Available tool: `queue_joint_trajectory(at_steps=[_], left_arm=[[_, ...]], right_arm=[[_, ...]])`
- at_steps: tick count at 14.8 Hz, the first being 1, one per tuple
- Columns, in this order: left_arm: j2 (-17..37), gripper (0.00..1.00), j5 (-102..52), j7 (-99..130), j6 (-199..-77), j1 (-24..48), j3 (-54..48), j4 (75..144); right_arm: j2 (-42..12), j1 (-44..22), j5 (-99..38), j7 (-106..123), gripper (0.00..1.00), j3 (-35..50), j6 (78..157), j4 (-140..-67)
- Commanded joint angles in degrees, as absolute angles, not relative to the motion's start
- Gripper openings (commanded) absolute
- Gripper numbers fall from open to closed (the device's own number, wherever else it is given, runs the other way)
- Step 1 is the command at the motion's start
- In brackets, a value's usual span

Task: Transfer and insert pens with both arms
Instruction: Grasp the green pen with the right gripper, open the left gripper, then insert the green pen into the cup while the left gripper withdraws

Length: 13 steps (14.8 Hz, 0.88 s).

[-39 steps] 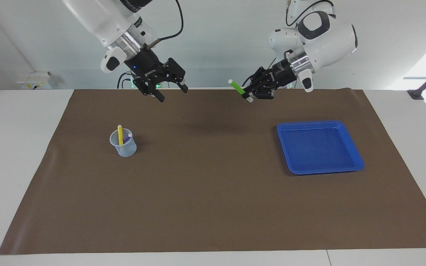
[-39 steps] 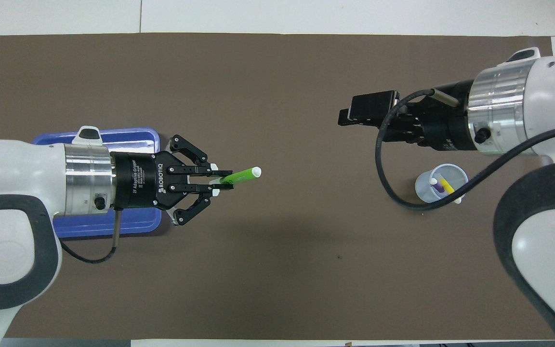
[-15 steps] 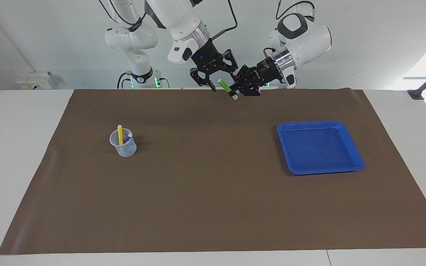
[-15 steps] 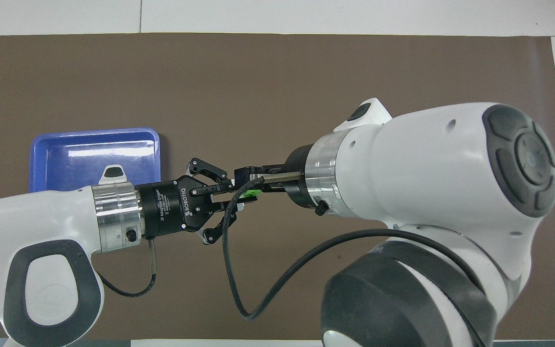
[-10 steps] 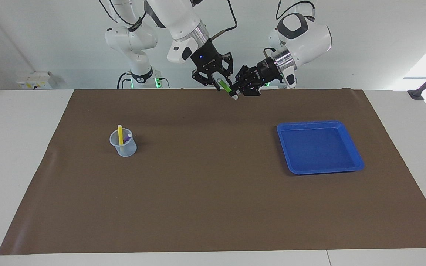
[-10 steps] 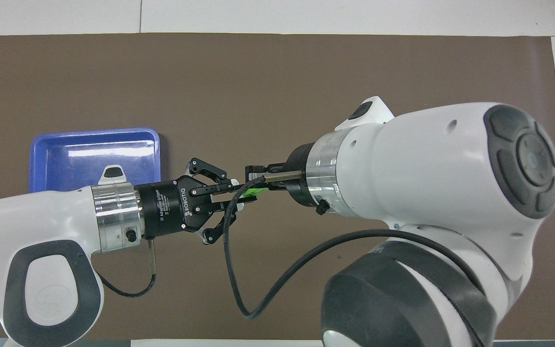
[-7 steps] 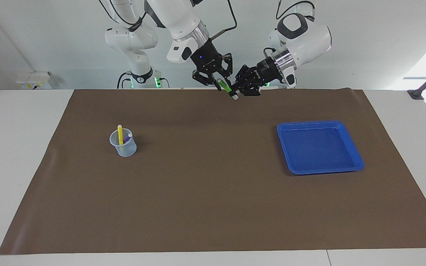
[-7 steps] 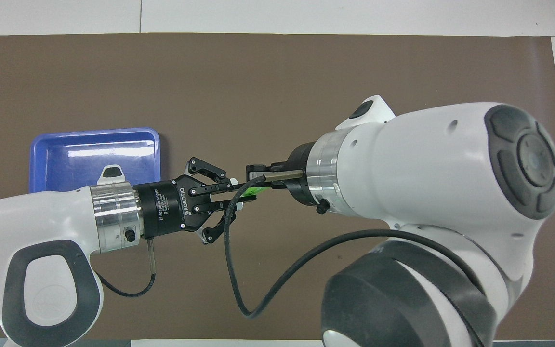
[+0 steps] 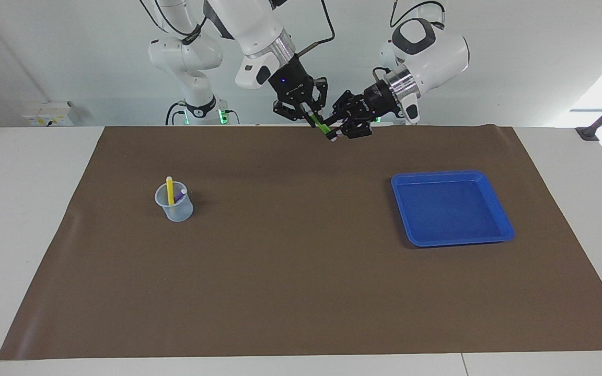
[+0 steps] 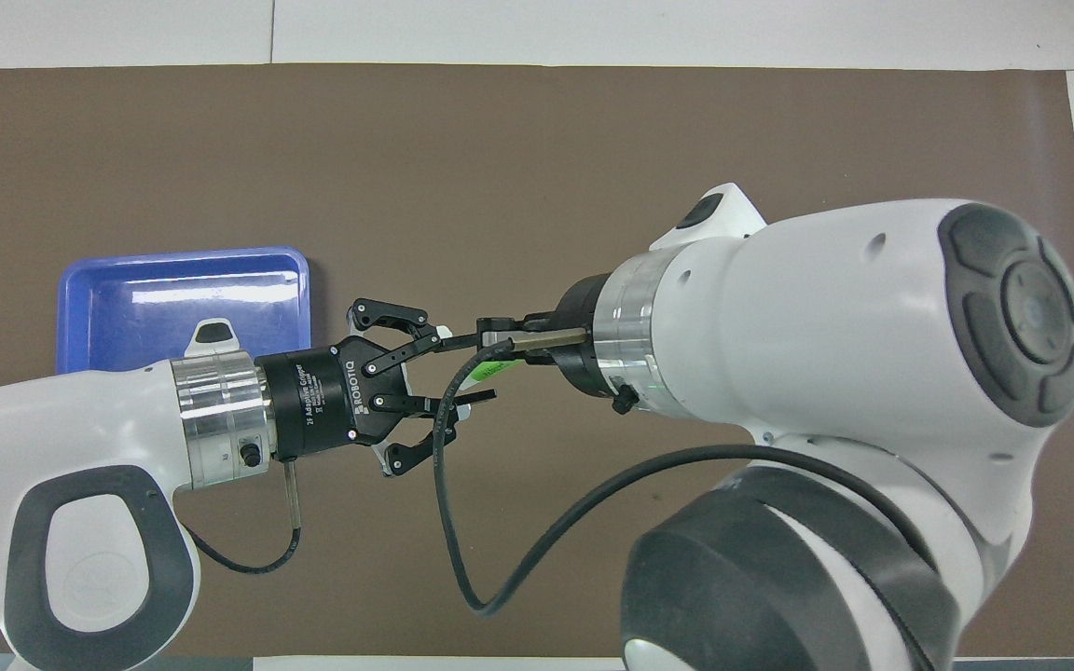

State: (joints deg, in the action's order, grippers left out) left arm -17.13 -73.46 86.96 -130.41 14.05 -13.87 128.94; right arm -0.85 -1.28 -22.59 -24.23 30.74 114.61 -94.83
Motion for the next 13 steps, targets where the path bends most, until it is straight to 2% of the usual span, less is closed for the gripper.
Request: queue_joint_trajectory(at_steps=[1, 4, 7, 13], left_arm=[[-18.7, 1.00, -74.6, 87.5, -131.6, 14.0, -13.4, 130.8], [-18.6, 1.00, -73.0, 87.5, -130.3, 10.9, -13.3, 130.8], [-18.2, 1.00, -59.1, 87.5, -129.1, 8.5, -13.3, 130.1], [-16.7, 1.00, -50.0, 86.8, -127.1, 1.0, -13.2, 128.8]], right_arm=[[-1.2, -0.4, -19.3, -24.1, 0.00, 31.1, 114.6, -94.8], [-0.6, 0.1, -16.0, -20.9, 0.00, 29.5, 114.5, -97.7], [0.4, 0.1, -8.7, -19.8, 0.00, 26.1, 114.2, -100.1], [6.0, 0.0, -3.9, -4.7, 0.00, 15.8, 115.6, -110.2]])
